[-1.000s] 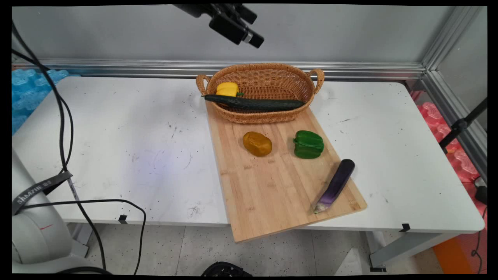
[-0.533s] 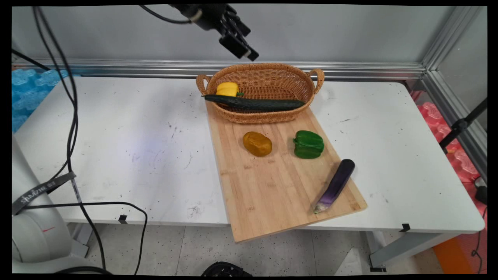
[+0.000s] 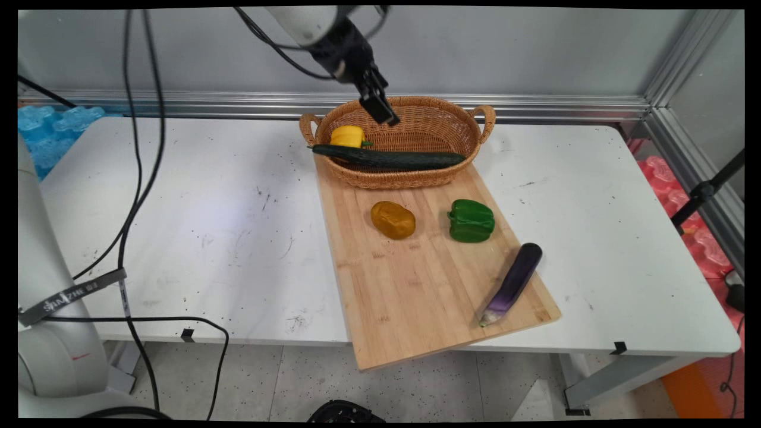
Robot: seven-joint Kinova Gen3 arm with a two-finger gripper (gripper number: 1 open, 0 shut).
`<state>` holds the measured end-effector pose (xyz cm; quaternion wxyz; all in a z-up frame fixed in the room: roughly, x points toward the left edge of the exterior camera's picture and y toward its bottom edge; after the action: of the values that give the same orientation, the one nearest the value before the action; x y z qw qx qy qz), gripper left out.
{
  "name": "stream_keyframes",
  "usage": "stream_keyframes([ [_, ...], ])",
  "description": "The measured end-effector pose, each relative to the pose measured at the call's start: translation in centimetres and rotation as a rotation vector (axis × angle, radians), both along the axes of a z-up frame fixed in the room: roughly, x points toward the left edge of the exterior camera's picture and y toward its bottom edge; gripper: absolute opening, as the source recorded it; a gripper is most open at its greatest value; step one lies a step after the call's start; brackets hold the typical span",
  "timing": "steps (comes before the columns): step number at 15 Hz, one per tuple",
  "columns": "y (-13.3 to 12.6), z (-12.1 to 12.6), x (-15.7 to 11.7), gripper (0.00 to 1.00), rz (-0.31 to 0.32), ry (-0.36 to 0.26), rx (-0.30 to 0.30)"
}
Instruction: Pick up the cucumber from the vegetable basket
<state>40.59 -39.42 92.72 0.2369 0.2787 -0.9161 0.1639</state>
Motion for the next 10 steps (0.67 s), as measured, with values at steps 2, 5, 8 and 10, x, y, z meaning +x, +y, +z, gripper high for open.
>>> stream_keyframes([
  [2,-0.9,-1.4,-0.7,1.0,0.002,-0.029,0.013],
  [5,-2.7,-4.1,-2.1,1.0,0.002,-0.087,0.042],
  [8,-4.0,-6.6,-3.3,1.0,0.002,-0.128,0.074],
  [10,-4.7,-7.9,-3.9,1.0,0.001,-0.148,0.092],
])
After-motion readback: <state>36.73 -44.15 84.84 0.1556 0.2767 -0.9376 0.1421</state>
